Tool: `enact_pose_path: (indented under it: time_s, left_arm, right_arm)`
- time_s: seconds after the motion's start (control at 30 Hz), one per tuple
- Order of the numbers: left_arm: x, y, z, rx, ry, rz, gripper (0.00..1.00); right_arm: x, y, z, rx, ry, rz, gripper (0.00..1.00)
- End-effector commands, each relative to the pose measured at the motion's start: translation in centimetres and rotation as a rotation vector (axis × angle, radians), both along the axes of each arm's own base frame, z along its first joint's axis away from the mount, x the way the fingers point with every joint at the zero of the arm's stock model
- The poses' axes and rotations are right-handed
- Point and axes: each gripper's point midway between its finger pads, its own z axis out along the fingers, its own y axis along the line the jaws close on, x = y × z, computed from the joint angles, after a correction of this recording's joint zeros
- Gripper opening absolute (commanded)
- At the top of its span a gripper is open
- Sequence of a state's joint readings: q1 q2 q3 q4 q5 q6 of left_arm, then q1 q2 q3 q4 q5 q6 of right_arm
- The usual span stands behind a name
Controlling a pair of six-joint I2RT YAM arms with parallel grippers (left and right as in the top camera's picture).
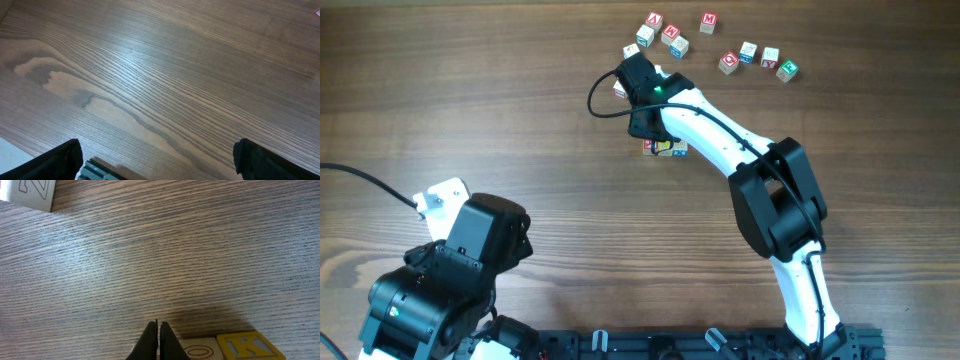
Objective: Form a horizontal line
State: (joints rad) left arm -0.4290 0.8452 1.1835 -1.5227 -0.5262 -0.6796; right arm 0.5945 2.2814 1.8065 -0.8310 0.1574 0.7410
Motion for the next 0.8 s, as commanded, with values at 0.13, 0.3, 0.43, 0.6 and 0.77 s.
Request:
enact_pose_path:
  time_s: [0.13, 0.3, 0.43, 0.6, 0.77]
  left_arm:
    - [-0.04, 0.08, 0.00, -0.008, -0.007, 0.016, 1.00]
    - [-0.04, 0.08, 0.00, -0.008, -0.007, 0.017, 1.00]
    - [-0.04, 0.08, 0.00, -0.008, -0.007, 0.016, 1.00]
    - [-0.03, 0.07, 0.01, -0.008, -0.008, 0.016, 1.00]
    - [-0.04, 0.08, 0.00, -0.008, -0.007, 0.016, 1.00]
  right_arm:
    - [-0.44, -0.10, -1.16, -0.004, 0.029, -0.018, 0.05]
    - [-0.53, -0.30, -1.19, -0.013, 0.032, -0.020, 0.05]
    - [-0.50, -0.36, -1.18, -0.014, 0.030, -0.030, 0.05]
    - [-0.53, -0.55, -1.18, -0.019, 0.030, -0.047, 0.05]
    - [-0.46, -0.63, -1.18, -0.024, 0.026, -0.049, 0.05]
